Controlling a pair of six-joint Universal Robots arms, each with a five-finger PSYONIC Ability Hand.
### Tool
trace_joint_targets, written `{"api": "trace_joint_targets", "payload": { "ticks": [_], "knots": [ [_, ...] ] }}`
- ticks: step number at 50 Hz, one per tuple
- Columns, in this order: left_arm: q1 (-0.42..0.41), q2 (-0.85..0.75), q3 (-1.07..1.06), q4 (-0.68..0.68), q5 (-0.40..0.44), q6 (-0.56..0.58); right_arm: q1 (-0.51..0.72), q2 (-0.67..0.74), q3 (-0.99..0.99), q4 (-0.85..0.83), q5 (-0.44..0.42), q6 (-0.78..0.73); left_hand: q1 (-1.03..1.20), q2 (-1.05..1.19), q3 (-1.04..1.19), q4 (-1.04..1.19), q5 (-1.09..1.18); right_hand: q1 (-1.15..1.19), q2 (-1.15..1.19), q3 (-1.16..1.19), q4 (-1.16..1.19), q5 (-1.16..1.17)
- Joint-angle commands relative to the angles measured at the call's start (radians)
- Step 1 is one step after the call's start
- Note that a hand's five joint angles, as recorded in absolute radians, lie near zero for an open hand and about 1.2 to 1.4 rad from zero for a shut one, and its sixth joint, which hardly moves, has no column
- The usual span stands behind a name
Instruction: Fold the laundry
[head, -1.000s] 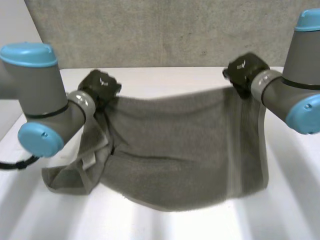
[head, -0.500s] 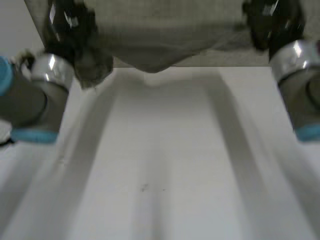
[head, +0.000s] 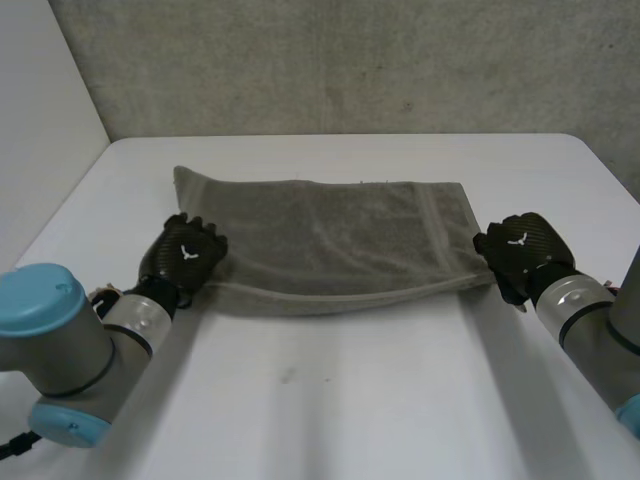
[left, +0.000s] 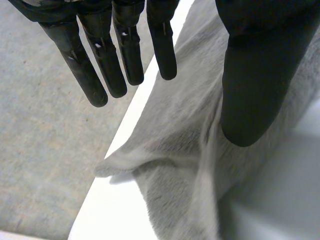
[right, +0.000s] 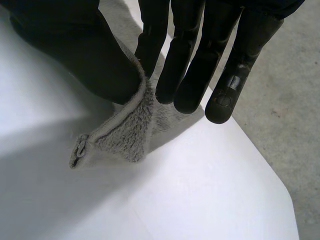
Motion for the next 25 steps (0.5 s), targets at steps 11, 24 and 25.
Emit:
{"api": "trace_joint_targets", "payload": {
  "ticks": [11,24,25],
  "knots": [
    [0.198,0.055,0.05,-0.173,0.055,-0.104,-0.059,0.073,-0.028,-0.001,-0.066,0.117,0.038,0.045,0.042,0.045,0.047,0.428,0.221,0.209,0.203,0.238],
    [0.257,0.05,0.15,-0.464,0.23,-0.39,-0.059,0.113,-0.032,-0.001,-0.068,0.114,0.065,0.071,0.069,0.071,0.073,0.428,0.221,0.209,0.203,0.238],
    [0.257,0.047,0.151,-0.464,0.23,-0.39,-0.061,0.114,-0.034,-0.001,-0.066,0.114,0.068,0.074,0.072,0.074,0.076,0.428,0.221,0.209,0.203,0.238]
  ]
}}
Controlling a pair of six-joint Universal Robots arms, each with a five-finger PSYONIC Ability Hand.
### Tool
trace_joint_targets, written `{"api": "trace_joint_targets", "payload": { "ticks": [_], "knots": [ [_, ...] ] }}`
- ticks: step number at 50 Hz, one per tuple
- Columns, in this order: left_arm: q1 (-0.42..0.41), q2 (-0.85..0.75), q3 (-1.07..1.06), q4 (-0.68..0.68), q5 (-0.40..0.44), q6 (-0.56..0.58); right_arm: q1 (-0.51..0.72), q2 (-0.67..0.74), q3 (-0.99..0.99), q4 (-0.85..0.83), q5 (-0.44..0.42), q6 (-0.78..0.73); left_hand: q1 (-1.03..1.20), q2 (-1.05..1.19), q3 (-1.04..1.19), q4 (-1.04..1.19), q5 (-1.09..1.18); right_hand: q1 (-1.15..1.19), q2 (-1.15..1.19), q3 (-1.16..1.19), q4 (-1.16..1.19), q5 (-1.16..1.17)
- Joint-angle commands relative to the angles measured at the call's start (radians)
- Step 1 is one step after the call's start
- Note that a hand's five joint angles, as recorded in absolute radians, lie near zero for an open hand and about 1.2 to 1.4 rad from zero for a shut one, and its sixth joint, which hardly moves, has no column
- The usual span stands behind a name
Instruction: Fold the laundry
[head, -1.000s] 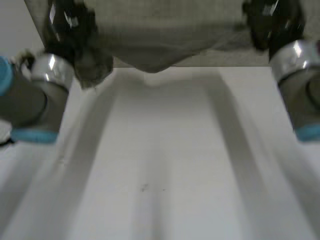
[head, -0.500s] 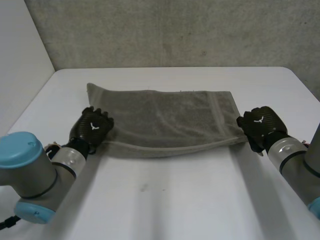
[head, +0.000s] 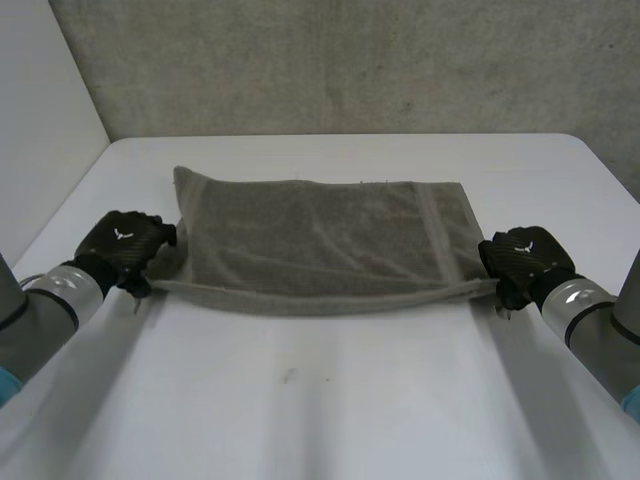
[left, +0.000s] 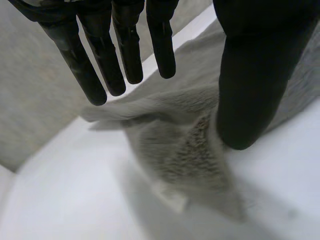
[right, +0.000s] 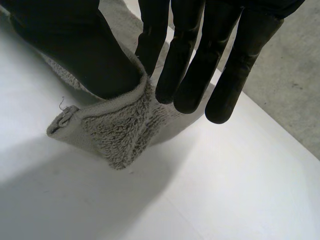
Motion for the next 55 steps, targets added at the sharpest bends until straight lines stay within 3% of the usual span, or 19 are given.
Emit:
{"api": "trace_joint_targets", "payload": {
  "ticks": [1,12,17,19,26,29,31,32,33,34,36,37,39,48,51,55],
  "knots": [
    [0.013,-0.017,0.032,-0.098,0.046,-0.085,0.0,0.021,-0.006,0.0,0.001,-0.003,0.087,0.088,0.089,0.089,0.087,0.428,0.221,0.209,0.203,0.237],
    [0.013,-0.062,0.03,-0.013,0.034,-0.084,0.0,0.019,-0.008,0.0,0.001,-0.001,0.23,0.232,0.233,0.233,0.231,0.428,0.221,0.209,0.203,0.237],
    [0.013,-0.092,0.03,0.034,0.006,-0.076,-0.002,0.018,-0.012,0.0,0.002,-0.003,0.459,0.461,0.462,0.462,0.46,0.428,0.221,0.209,0.203,0.237],
    [0.013,-0.092,0.029,0.042,-0.026,-0.046,-0.002,0.013,-0.014,0.002,0.002,-0.006,0.81,0.811,0.813,0.812,0.811,0.428,0.221,0.209,0.203,0.237],
    [-0.004,0.0,-0.005,0.002,-0.074,0.076,0.001,-0.027,-0.04,0.052,0.015,-0.035,0.867,0.869,0.87,0.87,0.868,0.428,0.221,0.209,0.203,0.237],
    [-0.01,0.095,-0.053,-0.101,-0.075,0.146,-0.002,-0.126,-0.057,0.196,0.006,-0.098,0.867,0.869,0.87,0.87,0.868,0.428,0.221,0.209,0.203,0.237],
    [-0.021,0.203,-0.082,-0.273,-0.078,0.224,0.003,-0.212,-0.095,0.411,0.004,-0.208,0.867,0.869,0.87,0.87,0.868,0.428,0.221,0.209,0.203,0.237],
    [-0.021,0.204,-0.082,-0.274,-0.078,0.224,0.003,-0.212,-0.095,0.413,0.004,-0.209,0.867,0.869,0.87,0.87,0.868,0.428,0.221,0.209,0.203,0.237],
    [-0.024,0.254,-0.091,-0.37,-0.08,0.258,0.001,-0.231,-0.104,0.525,0.006,-0.28,0.867,0.869,0.87,0.87,0.868,0.428,0.221,0.209,0.203,0.237],
    [-0.024,0.254,-0.091,-0.371,-0.08,0.258,-0.002,-0.238,-0.104,0.635,0.015,-0.363,0.867,0.869,0.87,0.87,0.868,0.428,0.221,0.209,0.203,0.237],
    [-0.022,0.329,-0.105,-0.558,-0.083,0.331,-0.006,-0.245,-0.097,0.738,0.022,-0.448,0.867,0.869,0.87,0.87,0.868,0.428,0.221,0.209,0.203,0.237],
    [-0.022,0.329,-0.105,-0.559,-0.083,0.332,-0.006,-0.245,-0.097,0.739,0.022,-0.449,0.867,0.869,0.87,0.87,0.868,0.428,0.221,0.209,0.203,0.237],
    [-0.024,0.371,-0.114,-0.653,-0.077,0.411,-0.023,-0.269,-0.078,0.871,0.05,-0.59,0.867,0.869,0.87,0.87,0.868,0.428,0.221,0.209,0.203,0.237],
    [-0.027,0.322,-0.094,-0.542,-0.078,0.481,-0.019,-0.243,-0.087,0.736,0.093,-0.615,0.867,0.869,0.87,0.87,0.868,0.428,0.221,0.209,0.203,0.237],
    [-0.033,0.247,-0.063,-0.463,-0.078,0.477,-0.005,-0.166,-0.112,0.635,0.119,-0.604,0.867,0.869,0.87,0.87,0.868,0.428,0.221,0.209,0.203,0.237],
    [-0.071,0.092,0.025,-0.336,-0.083,0.474,0.052,-0.02,-0.199,0.468,0.215,-0.546,0.867,0.869,0.87,0.87,0.868,0.428,0.221,0.209,0.203,0.237]
  ]
}}
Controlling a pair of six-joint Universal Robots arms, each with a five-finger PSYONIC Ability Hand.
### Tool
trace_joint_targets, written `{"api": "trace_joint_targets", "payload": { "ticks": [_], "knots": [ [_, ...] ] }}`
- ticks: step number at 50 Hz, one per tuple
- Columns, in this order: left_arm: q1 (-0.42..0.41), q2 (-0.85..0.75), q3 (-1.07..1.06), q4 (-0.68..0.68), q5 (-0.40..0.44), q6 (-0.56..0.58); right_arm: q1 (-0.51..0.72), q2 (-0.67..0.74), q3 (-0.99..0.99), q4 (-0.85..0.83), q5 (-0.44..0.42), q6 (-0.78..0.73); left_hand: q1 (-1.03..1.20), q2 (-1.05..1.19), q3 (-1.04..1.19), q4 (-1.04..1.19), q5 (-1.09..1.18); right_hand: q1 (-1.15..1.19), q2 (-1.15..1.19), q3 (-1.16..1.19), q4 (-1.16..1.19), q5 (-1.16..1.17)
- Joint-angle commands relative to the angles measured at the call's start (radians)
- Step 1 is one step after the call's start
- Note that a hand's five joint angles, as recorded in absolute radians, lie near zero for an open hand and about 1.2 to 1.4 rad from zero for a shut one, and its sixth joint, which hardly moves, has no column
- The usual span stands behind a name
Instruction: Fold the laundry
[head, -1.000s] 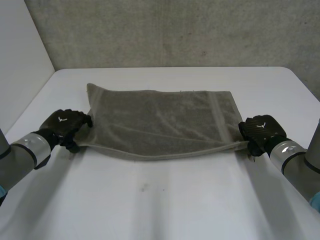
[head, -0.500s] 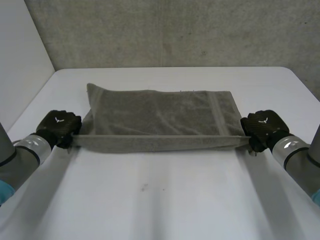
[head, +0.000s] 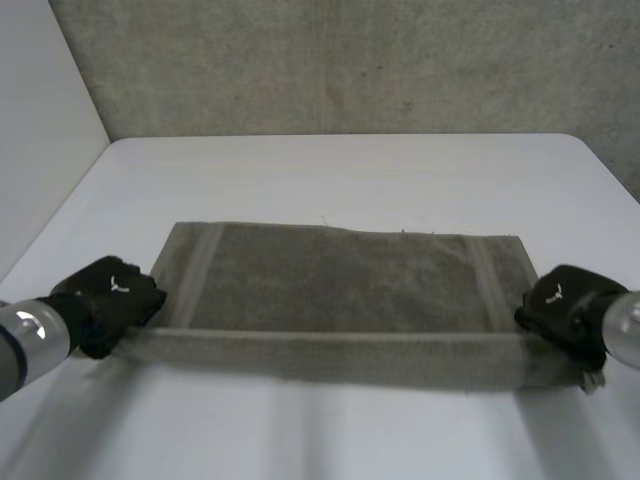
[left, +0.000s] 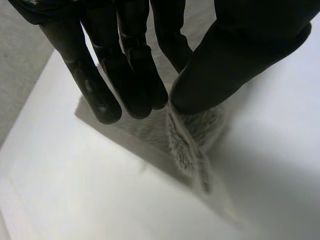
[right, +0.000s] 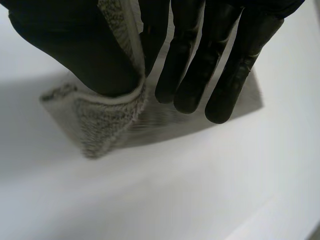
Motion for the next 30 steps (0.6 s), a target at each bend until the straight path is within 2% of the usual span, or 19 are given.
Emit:
{"api": "trace_joint_targets", "payload": {
  "ticks": [1,3,4,6,9,11,12,14,17,30],
  "knots": [
    [-0.041,-0.21,0.109,0.199,-0.005,-0.011,0.063,0.186,-0.096,-0.246,0.105,0.074,0.231,0.179,0.181,0.179,0.193,0.428,0.221,0.209,0.203,0.233],
    [-0.075,-0.316,0.186,0.283,-0.015,-0.014,0.092,0.264,-0.151,-0.38,0.152,0.103,0.231,0.179,0.181,0.179,0.193,0.428,0.221,0.209,0.203,0.233],
    [-0.075,-0.316,0.186,0.283,-0.015,-0.014,0.092,0.264,-0.151,-0.381,0.152,0.103,0.231,0.179,0.181,0.179,0.193,0.428,0.221,0.209,0.203,0.233],
    [-0.088,-0.412,0.268,0.372,-0.035,-0.023,0.101,0.333,-0.188,-0.533,0.157,0.112,0.231,0.179,0.181,0.179,0.193,0.428,0.221,0.209,0.203,0.233],
    [-0.093,-0.457,0.312,0.424,-0.048,-0.034,0.106,0.366,-0.205,-0.605,0.158,0.106,0.231,0.179,0.181,0.179,0.193,0.428,0.221,0.209,0.203,0.233],
    [-0.108,-0.527,0.388,0.536,-0.068,-0.092,0.112,0.425,-0.243,-0.724,0.158,0.101,0.231,0.179,0.181,0.179,0.193,0.428,0.221,0.209,0.203,0.233],
    [-0.108,-0.528,0.388,0.536,-0.068,-0.092,0.112,0.425,-0.243,-0.724,0.158,0.101,0.231,0.179,0.181,0.179,0.193,0.428,0.221,0.209,0.203,0.233],
    [-0.124,-0.603,0.469,0.646,-0.09,-0.163,0.124,0.482,-0.292,-0.804,0.166,0.103,0.231,0.179,0.181,0.179,0.193,0.428,0.221,0.209,0.203,0.233],
    [-0.127,-0.676,0.557,0.708,-0.123,-0.189,0.13,0.539,-0.343,-0.839,0.172,0.101,0.231,0.179,0.181,0.179,0.193,0.428,0.221,0.209,0.203,0.233],
    [-0.159,-0.874,0.792,0.696,-0.148,-0.191,0.137,0.629,-0.435,-0.865,0.195,0.107,0.231,0.179,0.181,0.179,0.193,0.428,0.221,0.209,0.203,0.233]
  ]
}}
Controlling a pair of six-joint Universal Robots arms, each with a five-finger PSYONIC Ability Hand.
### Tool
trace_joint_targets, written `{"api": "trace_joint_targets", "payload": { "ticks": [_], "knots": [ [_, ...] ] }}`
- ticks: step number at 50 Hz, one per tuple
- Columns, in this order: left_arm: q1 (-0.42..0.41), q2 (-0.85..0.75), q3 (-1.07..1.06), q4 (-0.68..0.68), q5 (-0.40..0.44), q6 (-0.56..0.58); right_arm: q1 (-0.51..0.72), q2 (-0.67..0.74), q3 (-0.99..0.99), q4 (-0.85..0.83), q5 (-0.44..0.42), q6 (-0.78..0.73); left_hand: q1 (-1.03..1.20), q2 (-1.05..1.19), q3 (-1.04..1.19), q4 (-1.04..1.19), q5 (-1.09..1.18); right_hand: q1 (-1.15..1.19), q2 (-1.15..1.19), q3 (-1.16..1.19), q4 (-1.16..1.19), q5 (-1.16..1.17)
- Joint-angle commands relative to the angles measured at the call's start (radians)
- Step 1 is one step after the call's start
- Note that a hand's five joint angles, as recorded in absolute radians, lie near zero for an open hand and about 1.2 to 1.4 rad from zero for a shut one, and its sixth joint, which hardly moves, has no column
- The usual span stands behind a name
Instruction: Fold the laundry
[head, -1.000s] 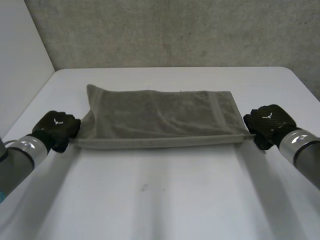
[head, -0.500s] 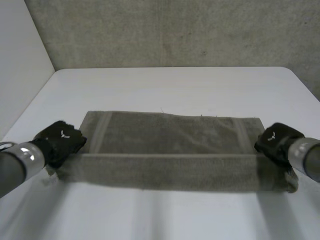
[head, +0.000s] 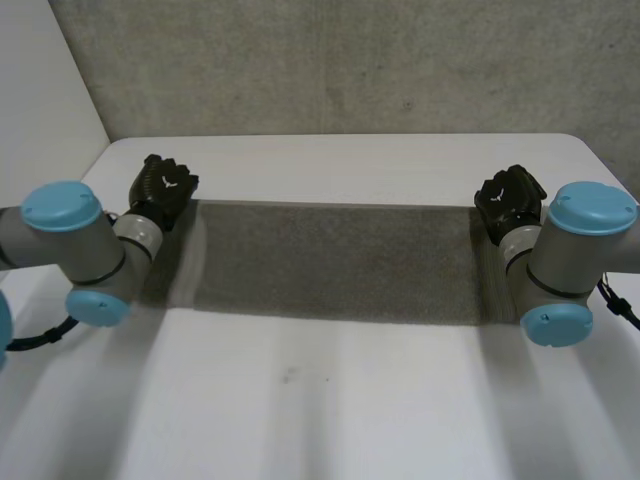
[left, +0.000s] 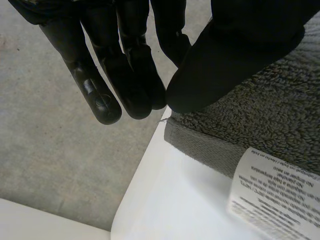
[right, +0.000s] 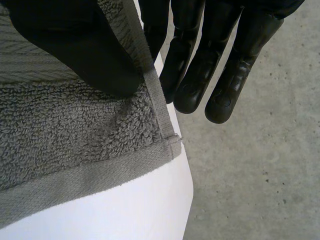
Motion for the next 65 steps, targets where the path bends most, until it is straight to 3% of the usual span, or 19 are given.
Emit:
{"api": "trace_joint_targets", "payload": {
  "ticks": [1,2,3,4,5,6,13,15,21,23,26,28,33,39,47,59,65],
  "knots": [
    [-0.016,-0.099,0.114,-0.014,-0.006,0.005,0.001,0.035,-0.039,-0.005,0.014,0.002,0.192,0.179,0.181,0.179,0.18,0.428,0.221,0.209,0.203,0.23],
    [-0.017,-0.105,0.117,-0.012,-0.004,0.006,0.001,0.037,-0.044,-0.005,0.015,0.003,0.192,0.179,0.181,0.179,0.18,0.428,0.221,0.209,0.203,0.23],
    [-0.019,-0.107,0.116,-0.009,0.002,0.008,0.001,0.037,-0.045,-0.005,0.018,0.003,-0.206,-0.219,-0.217,-0.218,-0.218,-0.033,-0.24,-0.252,-0.258,-0.231],
    [-0.019,-0.107,0.116,-0.009,0.002,0.008,0.001,0.037,-0.045,-0.005,0.018,0.003,-0.209,-0.223,-0.221,-0.222,-0.222,-0.038,-0.245,-0.257,-0.262,-0.235],
    [-0.026,-0.107,0.109,-0.006,0.004,0.009,-0.001,0.032,-0.045,0.004,0.024,0.0,-0.89,-0.903,-0.901,-0.903,-0.902,-0.794,-1.001,-1.013,-1.018,-0.991],
    [-0.034,-0.101,0.102,-0.005,0.004,0.012,-0.001,0.023,-0.045,0.014,0.041,0.0,-1.027,-1.04,-1.039,-1.04,-1.04,-0.794,-1.001,-1.013,-1.018,-0.991],
    [-0.049,0.011,0.02,-0.009,-0.004,0.009,0.002,-0.13,-0.001,0.067,0.077,0.074,-1.029,-1.042,-1.04,-1.042,-1.041,-0.794,-1.001,-1.013,-1.018,-0.991],
    [-0.048,0.115,-0.053,-0.006,-0.002,-0.001,-0.006,-0.236,0.036,0.087,0.042,0.176,-1.029,-1.042,-1.04,-1.042,-1.041,-0.794,-1.001,-1.013,-1.018,-0.991],
    [-0.045,0.298,-0.196,-0.008,-0.001,-0.057,-0.01,-0.38,0.085,0.159,-0.051,0.318,-1.029,-1.042,-1.04,-1.042,-1.041,-0.794,-1.001,-1.013,-1.018,-0.991],
    [-0.036,0.426,-0.309,-0.005,0.001,-0.13,-0.022,-0.435,0.114,0.257,-0.113,0.392,-1.026,-1.039,-1.037,-1.039,-1.038,-0.794,-1.001,-1.013,-1.018,-0.991],
    [-0.033,0.482,-0.362,-0.005,0.001,-0.175,-0.041,-0.457,0.125,0.31,-0.141,0.43,-1.026,-1.039,-1.037,-1.039,-1.038,-0.794,-1.001,-1.013,-1.018,-0.991],
    [-0.031,0.563,-0.455,-0.006,-0.001,-0.274,-0.093,-0.488,0.146,0.427,-0.187,0.5,-1.026,-1.039,-1.037,-1.039,-1.038,-0.794,-1.001,-1.013,-1.018,-0.991],
    [-0.016,0.632,-0.59,-0.005,-0.006,-0.435,-0.163,-0.497,0.201,0.593,-0.245,0.537,-1.026,-1.039,-1.037,-1.039,-1.038,-0.711,-0.918,-0.93,-0.936,-0.909],
    [0.016,0.642,-0.676,0.014,-0.007,-0.534,-0.249,-0.492,0.341,0.548,-0.322,0.532,-1.026,-1.039,-1.037,-1.039,-1.038,-0.479,-0.686,-0.698,-0.704,-0.676],
    [0.052,0.64,-0.678,0.05,-0.012,-0.541,-0.291,-0.385,0.444,0.308,-0.354,0.526,-1.026,-1.039,-1.037,-1.039,-1.038,-0.355,-0.562,-0.574,-0.58,-0.553],
    [0.053,0.636,-0.697,0.066,-0.012,-0.54,-0.322,-0.285,0.429,0.273,-0.351,0.496,-1.029,-1.042,-1.04,-1.042,-1.041,-0.176,-0.383,-0.395,-0.4,-0.373],
    [0.049,0.634,-0.699,0.066,-0.01,-0.54,-0.326,-0.273,0.423,0.273,-0.359,0.485,-1.029,-1.042,-1.04,-1.042,-1.041,0.298,0.092,0.08,0.074,0.101]
  ]
}}
